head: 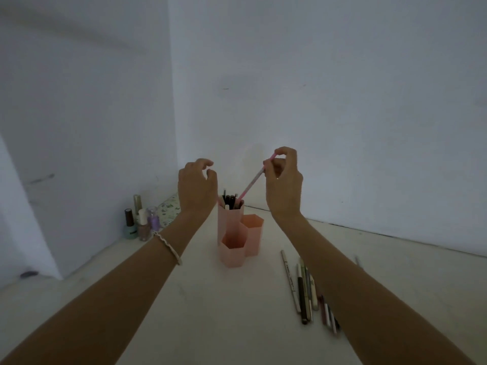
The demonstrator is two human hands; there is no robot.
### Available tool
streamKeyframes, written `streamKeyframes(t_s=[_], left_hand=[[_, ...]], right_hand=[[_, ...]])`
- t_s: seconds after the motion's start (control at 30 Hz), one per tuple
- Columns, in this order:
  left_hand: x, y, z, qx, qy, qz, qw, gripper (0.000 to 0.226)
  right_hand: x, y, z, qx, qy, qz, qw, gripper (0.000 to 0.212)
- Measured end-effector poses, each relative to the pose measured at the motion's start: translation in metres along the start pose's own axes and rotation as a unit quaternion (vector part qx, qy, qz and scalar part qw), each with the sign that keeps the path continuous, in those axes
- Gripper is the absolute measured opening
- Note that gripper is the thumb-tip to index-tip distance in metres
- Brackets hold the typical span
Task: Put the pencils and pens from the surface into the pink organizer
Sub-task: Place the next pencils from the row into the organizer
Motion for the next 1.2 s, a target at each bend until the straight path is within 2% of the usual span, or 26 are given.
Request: streamKeyframes(t_s=[0.13,0.2,0.3,0.37,0.47,0.53,0.67,0.83,0.93,1.03,1.1,1.2], left_hand=[[-0.010,0.000,-0.020,-0.032,0.031,0.019,0.999,0.025],[-0.019,0.005,-0.029,-0.035,0.039,0.030,0.998,0.022],[-0.043,0.025,-0.046,-0.040,0.061,0.070,0.995,0.013],[-0.069,0.057,-0.053,0.007,0.068,0.134,0.989,0.008],[-0.123,0.121,-0.039,0.172,0.051,0.278,0.944,0.010],[-0.156,0.148,-0.021,0.270,0.059,0.330,0.902,0.012],[-0.188,0.176,0.012,0.304,-0.004,0.382,0.873,0.025],[-0.174,0.176,0.009,0.294,0.017,0.381,0.876,0.050],[-0.145,0.157,-0.027,0.212,0.050,0.322,0.921,0.037],[-0.128,0.136,-0.063,0.096,0.085,0.283,0.951,0.044],[-0.119,0.120,-0.073,0.043,0.103,0.252,0.961,0.049],[-0.115,0.108,-0.075,0.007,0.115,0.243,0.963,0.055]], right_hand=[[-0.021,0.037,-0.010,-0.066,-0.020,0.138,0.988,0.011],[-0.032,0.042,-0.017,-0.102,-0.014,0.181,0.978,0.018],[-0.028,0.012,-0.024,-0.128,0.002,0.136,0.982,0.028],[-0.021,-0.015,-0.032,-0.150,0.023,0.112,0.982,0.029],[-0.017,-0.048,-0.050,-0.206,0.063,0.140,0.966,0.023],[-0.021,-0.061,-0.066,-0.240,0.105,0.188,0.947,0.019],[-0.041,-0.079,-0.091,-0.273,0.173,0.287,0.902,0.017],[-0.066,-0.088,-0.110,-0.291,0.222,0.350,0.862,0.024],[-0.089,-0.077,-0.121,-0.321,0.253,0.429,0.806,0.016],[-0.115,-0.065,-0.126,-0.356,0.259,0.486,0.755,0.008],[-0.128,-0.060,-0.128,-0.375,0.249,0.499,0.741,0.006],[-0.136,-0.054,-0.128,-0.403,0.219,0.492,0.740,0.009]])
Point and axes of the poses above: each hand's wrist, its own x-axis towards the middle knuckle, its own y-axis out of the palm, z = x × y, the point moved 10 cm from there along x, towards the middle knuckle, and after that the axes turned 15 degrees about -y, right-handed, at the moved point
